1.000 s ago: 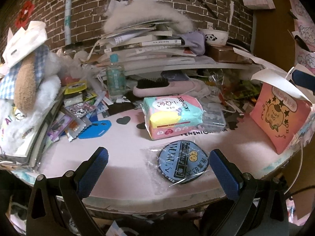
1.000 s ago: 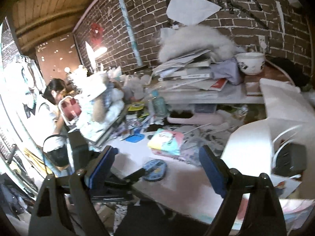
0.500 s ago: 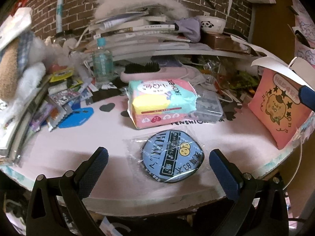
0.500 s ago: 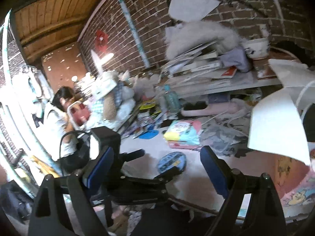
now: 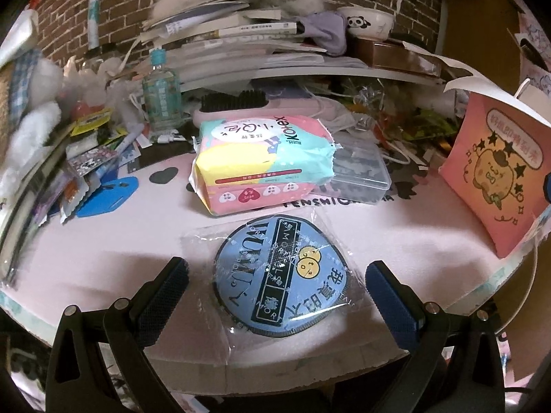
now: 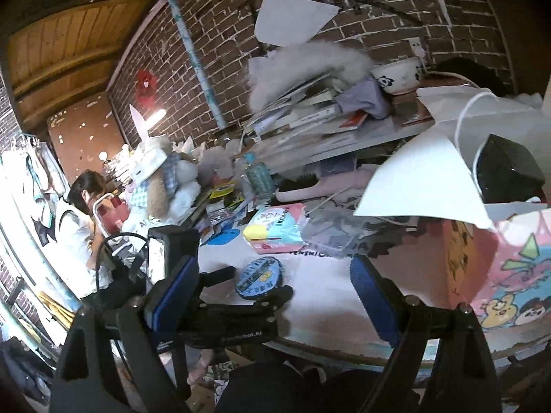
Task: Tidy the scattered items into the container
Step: 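Move the left gripper down around the round blue wrapped packet, then close the left gripper on the blue packet and lift it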
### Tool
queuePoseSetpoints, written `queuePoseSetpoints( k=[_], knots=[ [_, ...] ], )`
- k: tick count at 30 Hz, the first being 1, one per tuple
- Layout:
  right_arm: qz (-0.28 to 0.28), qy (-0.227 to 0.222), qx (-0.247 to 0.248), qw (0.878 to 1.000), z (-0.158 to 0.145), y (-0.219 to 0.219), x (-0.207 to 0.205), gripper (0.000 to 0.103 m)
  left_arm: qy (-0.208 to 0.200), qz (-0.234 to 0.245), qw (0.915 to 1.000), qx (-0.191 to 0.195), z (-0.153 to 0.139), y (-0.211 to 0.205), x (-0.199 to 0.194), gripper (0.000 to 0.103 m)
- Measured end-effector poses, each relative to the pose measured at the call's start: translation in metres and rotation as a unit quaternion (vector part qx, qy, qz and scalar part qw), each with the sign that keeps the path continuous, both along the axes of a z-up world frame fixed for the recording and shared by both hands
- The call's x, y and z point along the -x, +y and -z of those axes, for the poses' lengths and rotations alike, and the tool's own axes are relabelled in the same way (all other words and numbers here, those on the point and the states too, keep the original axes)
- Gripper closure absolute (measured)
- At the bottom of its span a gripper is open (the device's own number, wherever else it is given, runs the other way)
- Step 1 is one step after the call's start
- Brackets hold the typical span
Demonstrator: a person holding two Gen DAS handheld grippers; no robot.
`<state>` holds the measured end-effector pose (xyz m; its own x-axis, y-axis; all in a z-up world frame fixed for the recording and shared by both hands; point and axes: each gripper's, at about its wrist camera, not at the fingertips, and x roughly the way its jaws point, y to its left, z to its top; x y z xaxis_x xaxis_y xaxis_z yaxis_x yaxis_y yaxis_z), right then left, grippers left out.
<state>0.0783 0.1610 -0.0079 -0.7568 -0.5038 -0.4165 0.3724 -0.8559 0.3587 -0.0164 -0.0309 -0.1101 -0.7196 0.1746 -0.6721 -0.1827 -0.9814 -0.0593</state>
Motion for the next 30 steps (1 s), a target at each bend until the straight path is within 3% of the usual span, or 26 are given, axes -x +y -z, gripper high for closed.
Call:
queuePoseSetpoints(
  k=[7, 12, 24, 30],
  knots=[
    [0.001, -0.005, 0.006, 1.0, 0.004, 0.007, 0.0, 0.015, 0.0, -0.002, 1.0, 0.009, 0.001, 0.002, 0.002, 0.006],
    [0.002, -0.007, 0.011, 1.0, 0.005, 0.01, 0.001, 0.015, 0.0, 0.001, 0.9999, 0.013, 0.0, 0.003, 0.003, 0.02],
    [0.003, -0.006, 0.018, 1.0, 0.005, 0.014, -0.001, 0.015, -0.004, 0.008, 1.0, -0.002, -0.005, 0.002, 0.0, 0.04],
    [0.002, -0.005, 0.019, 1.0, 0.004, 0.016, -0.002, 0.015, -0.003, 0.008, 1.0, -0.001, -0.007, 0.001, -0.001, 0.043]
  ],
)
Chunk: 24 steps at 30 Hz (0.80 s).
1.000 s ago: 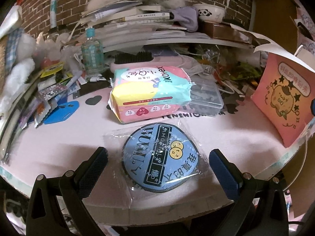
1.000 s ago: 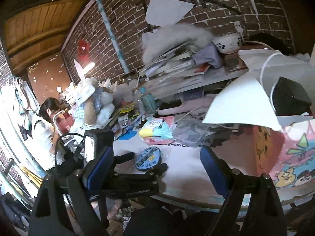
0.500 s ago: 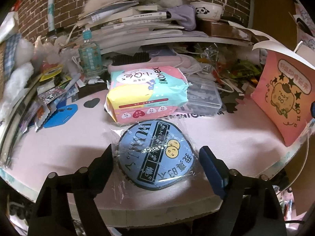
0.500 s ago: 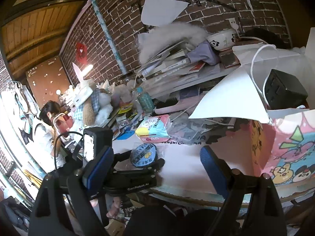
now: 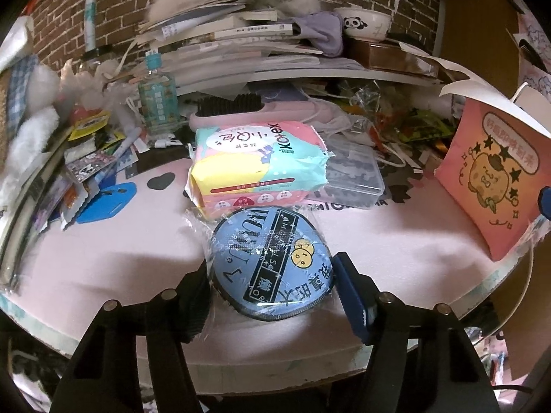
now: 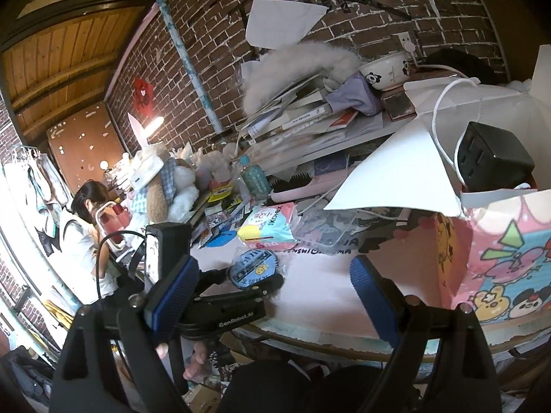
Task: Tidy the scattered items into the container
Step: 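Close the left gripper on the blue packet and lift it, then carry the blue packet with the left gripper over the white paper bag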
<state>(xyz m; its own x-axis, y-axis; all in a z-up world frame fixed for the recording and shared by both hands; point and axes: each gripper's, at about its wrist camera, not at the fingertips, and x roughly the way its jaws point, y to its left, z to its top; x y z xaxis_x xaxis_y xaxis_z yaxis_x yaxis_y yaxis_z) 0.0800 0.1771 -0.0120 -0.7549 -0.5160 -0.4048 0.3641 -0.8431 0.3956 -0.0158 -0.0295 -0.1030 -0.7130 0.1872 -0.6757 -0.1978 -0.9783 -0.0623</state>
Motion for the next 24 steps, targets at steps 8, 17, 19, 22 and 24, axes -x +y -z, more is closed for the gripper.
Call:
queuePoseSetpoints(
  k=[8, 17, 19, 22, 24],
  knots=[
    [0.0, -0.001, 0.003, 1.0, -0.002, 0.003, -0.001, 0.015, 0.015, 0.003, 0.9999, 0.0, -0.01, 0.0, -0.001, 0.048],
    [-0.006, -0.001, -0.004, 1.0, -0.001, 0.004, -0.002, 0.015, 0.054, 0.004, 0.9985, 0.01, -0.045, -0.002, -0.003, 0.048],
    [-0.008, 0.0, -0.006, 1.0, 0.001, 0.004, -0.003, 0.015, 0.065, 0.009, 0.9978, 0.011, -0.058, -0.002, -0.002, 0.048],
    [-0.014, 0.0, -0.008, 1.0, 0.004, 0.003, -0.006, 0.015, 0.084, 0.022, 0.996, 0.019, -0.079, 0.006, 0.0, 0.048],
    [-0.018, 0.0, -0.012, 1.0, 0.005, 0.003, -0.008, 0.015, 0.097, 0.037, 0.9943, 0.024, -0.096, 0.014, 0.0, 0.048]
  ],
)
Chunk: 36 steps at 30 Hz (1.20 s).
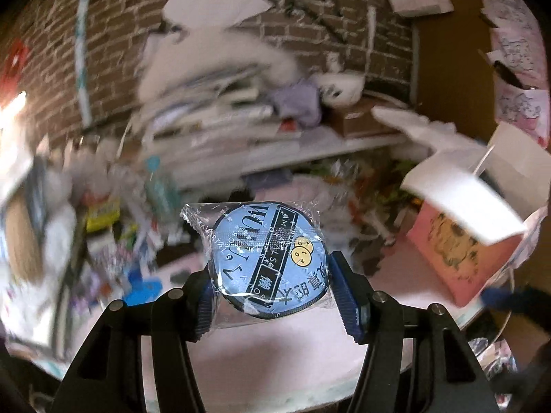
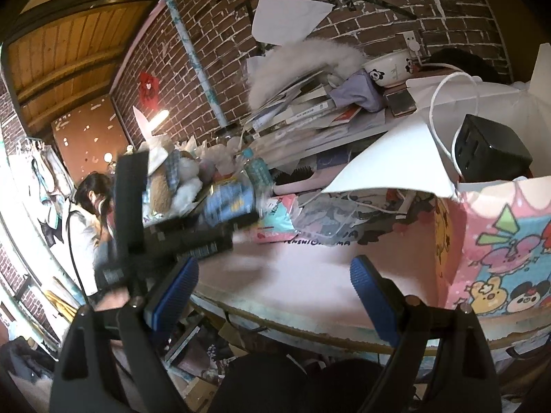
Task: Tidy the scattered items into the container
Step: 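Carry the blue packet with the left gripper over the white paper bag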
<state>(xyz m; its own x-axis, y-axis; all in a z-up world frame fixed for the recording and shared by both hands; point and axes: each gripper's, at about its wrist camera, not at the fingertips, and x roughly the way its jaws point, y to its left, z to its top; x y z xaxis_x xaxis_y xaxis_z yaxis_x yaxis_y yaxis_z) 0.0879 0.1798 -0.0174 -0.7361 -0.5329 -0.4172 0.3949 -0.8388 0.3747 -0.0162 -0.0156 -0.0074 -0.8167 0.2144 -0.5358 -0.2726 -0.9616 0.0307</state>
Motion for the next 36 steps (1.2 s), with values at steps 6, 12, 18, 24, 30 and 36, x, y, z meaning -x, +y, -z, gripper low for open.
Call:
queuePoseSetpoints(
  k=[6, 12, 18, 24, 30, 36],
  knots=[
    [-0.017, -0.005, -0.021, 1.0, 0.012, -0.008, -0.006, 0.015, 0.024, 0.069, 0.9972, 0.02, -0.054, 0.042, 0.003, 0.048],
    [-0.03, -0.009, -0.037, 0.999, 0.024, -0.015, -0.011, 0.015, 0.022, 0.137, 0.9889, 0.053, -0.093, 0.095, 0.005, 0.048],
    [-0.018, -0.007, -0.041, 0.999, 0.029, -0.008, -0.015, 0.015, -0.004, 0.212, 0.9735, 0.085, -0.111, 0.152, 0.004, 0.048],
    [-0.001, -0.009, -0.033, 0.999, 0.03, 0.005, -0.017, 0.015, -0.056, 0.267, 0.9569, 0.099, -0.115, 0.203, 0.009, 0.048],
    [0.013, -0.004, -0.031, 0.999, 0.028, 0.014, -0.021, 0.015, -0.099, 0.292, 0.9428, 0.126, -0.106, 0.243, 0.016, 0.048],
    [0.027, -0.006, -0.022, 0.999, 0.029, 0.022, -0.021, 0.015, -0.129, 0.306, 0.9298, 0.158, -0.09, 0.272, 0.018, 0.048]
  ],
)
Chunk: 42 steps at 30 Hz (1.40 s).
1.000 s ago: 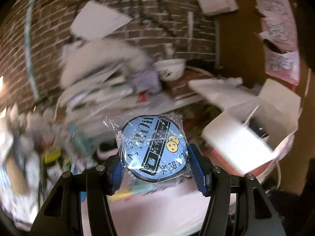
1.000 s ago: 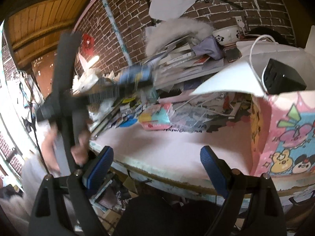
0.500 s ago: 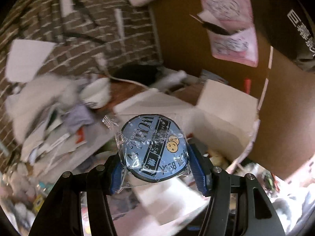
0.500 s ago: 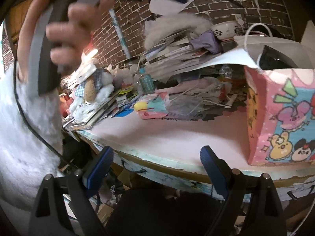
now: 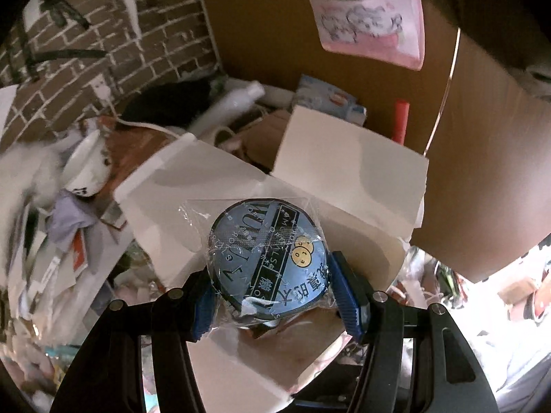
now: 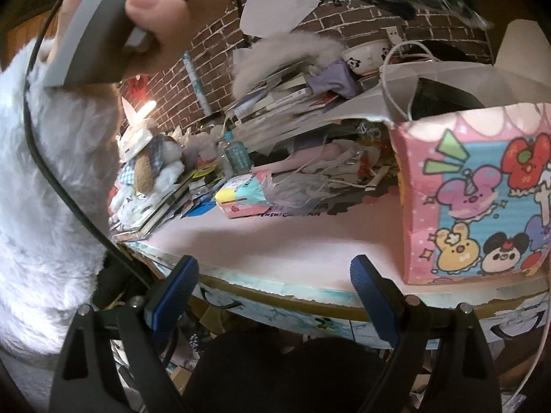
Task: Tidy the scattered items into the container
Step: 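Carry the blue packet with the left gripper over the white paper bag, then open the left gripper to drop the blue packet into the bag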
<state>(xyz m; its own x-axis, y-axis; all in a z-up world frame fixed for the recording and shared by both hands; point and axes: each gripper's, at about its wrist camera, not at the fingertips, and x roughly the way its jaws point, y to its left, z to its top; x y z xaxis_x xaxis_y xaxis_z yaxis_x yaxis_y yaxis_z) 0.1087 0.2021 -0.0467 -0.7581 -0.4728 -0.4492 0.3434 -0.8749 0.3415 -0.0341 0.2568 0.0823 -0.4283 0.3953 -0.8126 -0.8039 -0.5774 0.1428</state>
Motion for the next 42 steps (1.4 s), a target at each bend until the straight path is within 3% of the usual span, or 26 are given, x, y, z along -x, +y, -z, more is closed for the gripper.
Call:
queuePoseSetpoints(
  k=[14, 19, 21, 25, 27, 31, 37, 42],
  knots=[
    [0.008, 0.0, 0.0, 1.0, -0.001, 0.005, -0.002, 0.014, 0.031, 0.007, 0.9937, 0.108, 0.044, 0.036, 0.007, 0.046],
    [0.015, 0.001, 0.001, 1.0, -0.001, 0.007, -0.002, 0.014, 0.05, 0.01, 0.9924, 0.112, 0.046, 0.038, 0.004, 0.035],
    [0.02, 0.002, 0.002, 1.0, -0.001, 0.009, -0.001, 0.014, 0.073, 0.013, 0.9915, 0.107, 0.041, 0.037, -0.001, 0.024],
    [0.024, 0.004, 0.003, 1.0, -0.003, 0.01, 0.0, 0.014, 0.113, 0.016, 0.9882, 0.102, 0.031, 0.035, -0.008, 0.019],
    [0.024, 0.004, 0.004, 1.0, -0.004, 0.009, 0.0, 0.014, 0.117, 0.016, 0.9886, 0.093, 0.026, 0.032, -0.01, 0.011],
    [0.024, 0.003, 0.002, 1.0, -0.004, 0.008, 0.001, 0.014, 0.13, 0.021, 0.9891, 0.066, 0.014, 0.027, -0.014, 0.01],
    [0.024, 0.004, 0.001, 1.0, -0.004, 0.007, 0.002, 0.014, 0.164, 0.013, 0.9864, -0.003, -0.02, 0.005, -0.023, 0.007],
    [0.023, 0.005, -0.003, 1.0, -0.005, 0.003, 0.006, 0.014, 0.194, -0.005, 0.9797, -0.049, -0.049, -0.032, -0.032, 0.0]
  ],
)
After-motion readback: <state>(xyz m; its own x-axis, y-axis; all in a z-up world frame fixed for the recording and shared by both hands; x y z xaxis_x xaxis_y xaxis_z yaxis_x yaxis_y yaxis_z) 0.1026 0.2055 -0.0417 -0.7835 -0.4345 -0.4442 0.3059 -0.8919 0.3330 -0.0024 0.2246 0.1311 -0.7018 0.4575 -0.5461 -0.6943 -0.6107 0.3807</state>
